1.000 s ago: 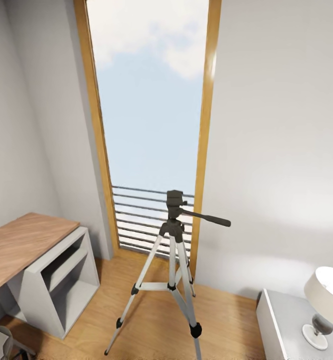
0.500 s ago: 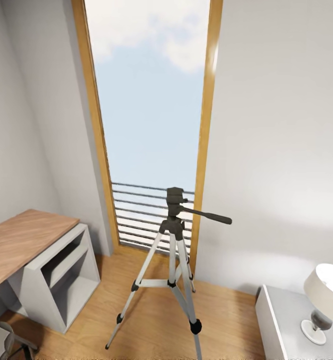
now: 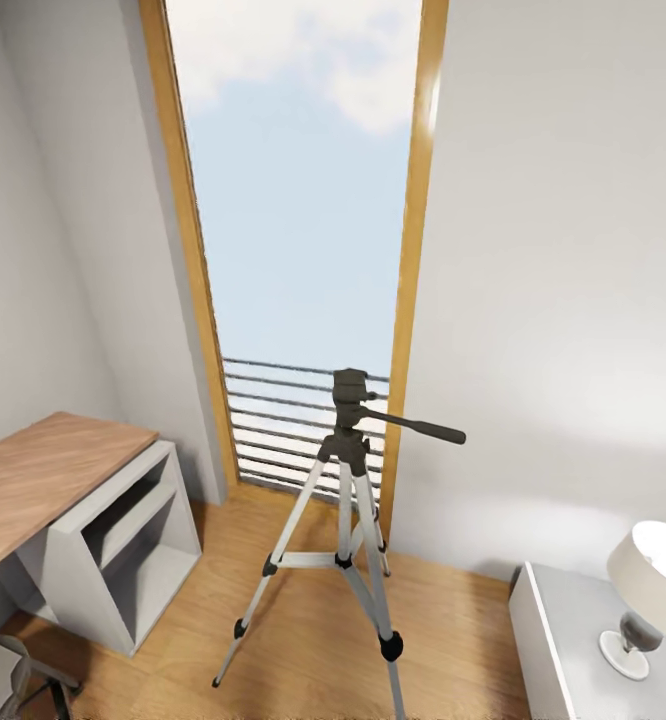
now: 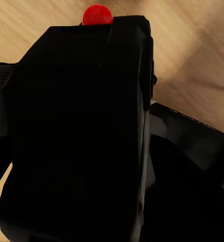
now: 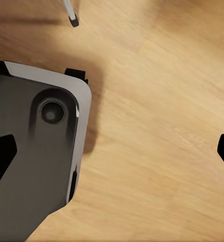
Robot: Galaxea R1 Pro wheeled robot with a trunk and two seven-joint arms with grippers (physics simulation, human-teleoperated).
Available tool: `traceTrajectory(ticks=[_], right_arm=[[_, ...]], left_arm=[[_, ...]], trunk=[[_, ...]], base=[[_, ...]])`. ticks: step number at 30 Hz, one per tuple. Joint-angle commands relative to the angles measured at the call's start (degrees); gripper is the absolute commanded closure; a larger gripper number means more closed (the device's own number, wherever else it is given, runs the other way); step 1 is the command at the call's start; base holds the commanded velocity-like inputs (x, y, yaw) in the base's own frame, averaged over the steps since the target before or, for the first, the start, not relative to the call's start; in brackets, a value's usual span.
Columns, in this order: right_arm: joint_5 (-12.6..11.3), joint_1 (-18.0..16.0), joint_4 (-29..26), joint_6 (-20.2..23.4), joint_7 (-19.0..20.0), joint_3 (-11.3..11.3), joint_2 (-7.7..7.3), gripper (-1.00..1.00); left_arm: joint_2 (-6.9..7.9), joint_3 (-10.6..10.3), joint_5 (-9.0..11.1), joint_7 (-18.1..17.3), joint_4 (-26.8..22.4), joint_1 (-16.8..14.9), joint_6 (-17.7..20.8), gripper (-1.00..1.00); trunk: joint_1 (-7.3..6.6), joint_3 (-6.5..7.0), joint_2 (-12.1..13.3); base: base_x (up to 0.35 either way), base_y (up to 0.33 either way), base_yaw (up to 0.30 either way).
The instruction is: Attach the digital camera to the camera tripod in the bedroom.
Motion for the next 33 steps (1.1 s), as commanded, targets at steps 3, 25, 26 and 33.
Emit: traceTrajectory(ticks=[3, 25, 26, 33], right_arm=[[0.3, -0.1, 0.2, -0.4, 0.1, 0.1, -0.02, -1.00], [0.4, 0.2, 0.2, -0.7, 0.1, 0.1, 0.02, -1.00], [0.4, 0.2, 0.2, -0.7, 0.1, 0.1, 0.01, -1.00], [0.4, 0.2, 0.2, -0.7, 0.1, 0.1, 0.05, -1.00]], left_arm=[[-0.01, -0.5, 0.3, 0.2, 0.0, 0.0, -0.1, 1.00], [-0.01, -0.5, 0.2, 0.2, 0.0, 0.0, -0.1, 1.00], [-0.01, -0.5, 0.2, 0.2, 0.0, 0.0, -0.1, 1.00], [-0.01, -0.5, 0.3, 0.2, 0.0, 0.0, -0.1, 1.00]], trunk=[[0.02, -0.39, -0.1], [0.02, -2.44, -0.1], [0.02, -2.53, -0.1], [0.02, -3.18, -0.1]], base=[[0.000, 0.000, 0.000], [0.000, 0.000, 0.000], [0.000, 0.000, 0.000], [0.000, 0.000, 0.000]])
